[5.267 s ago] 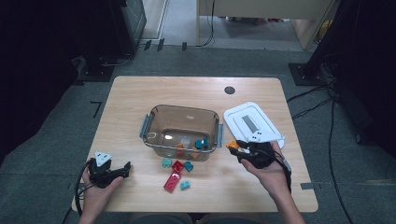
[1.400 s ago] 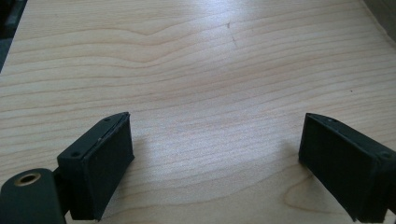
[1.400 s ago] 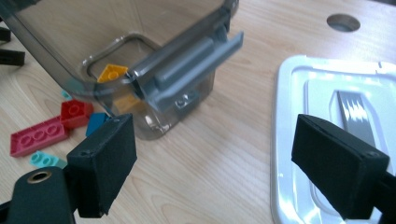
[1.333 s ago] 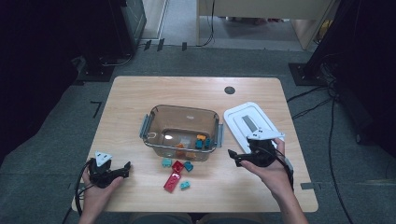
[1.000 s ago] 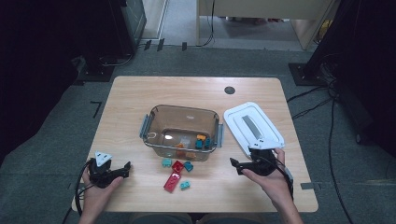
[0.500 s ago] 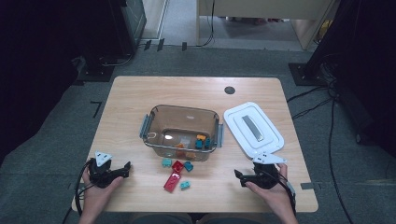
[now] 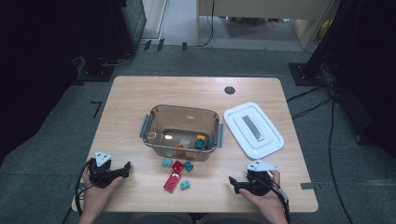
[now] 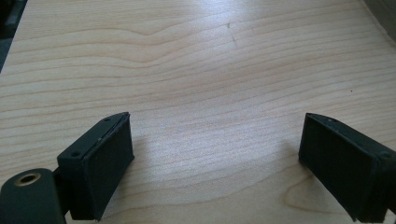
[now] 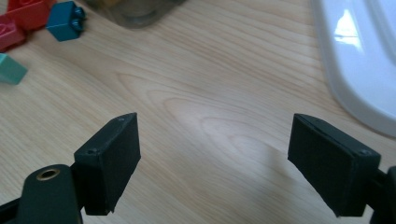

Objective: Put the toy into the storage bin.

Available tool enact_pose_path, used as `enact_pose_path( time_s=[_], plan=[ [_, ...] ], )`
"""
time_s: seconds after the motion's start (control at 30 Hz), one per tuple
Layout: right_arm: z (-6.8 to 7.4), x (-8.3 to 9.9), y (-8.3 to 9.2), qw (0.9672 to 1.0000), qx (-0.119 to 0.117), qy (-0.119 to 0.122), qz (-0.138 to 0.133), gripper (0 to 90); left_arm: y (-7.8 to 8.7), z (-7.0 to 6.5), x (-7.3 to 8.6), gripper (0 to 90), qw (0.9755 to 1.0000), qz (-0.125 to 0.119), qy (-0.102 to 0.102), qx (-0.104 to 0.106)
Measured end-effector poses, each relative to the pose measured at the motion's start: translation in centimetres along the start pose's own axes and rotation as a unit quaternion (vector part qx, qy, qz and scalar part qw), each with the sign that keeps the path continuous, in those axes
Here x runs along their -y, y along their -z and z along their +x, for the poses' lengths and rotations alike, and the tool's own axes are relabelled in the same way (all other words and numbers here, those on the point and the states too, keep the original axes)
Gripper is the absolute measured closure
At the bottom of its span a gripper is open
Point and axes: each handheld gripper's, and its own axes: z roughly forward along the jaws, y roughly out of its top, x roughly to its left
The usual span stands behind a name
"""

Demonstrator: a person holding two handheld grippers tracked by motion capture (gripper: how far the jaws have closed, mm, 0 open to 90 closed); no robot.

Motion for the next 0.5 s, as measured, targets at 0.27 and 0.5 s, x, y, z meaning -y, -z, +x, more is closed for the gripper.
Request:
enact_pose_path(
  time_s=[0.27,0.5],
  plan=[
    [2.5,-0.3,-1.3,0.9995,-0.025,0.021,0.0,20.4,0.0,0.0,0.0,9.9,1.0,0.0,0.0,0.0],
    [4.4,-0.8,-2.3,0.9987,-0.043,0.025,-0.009,26.0,0.0,0.0,0.0,9.9,1.0,0.0,0.0,-0.001]
  ],
)
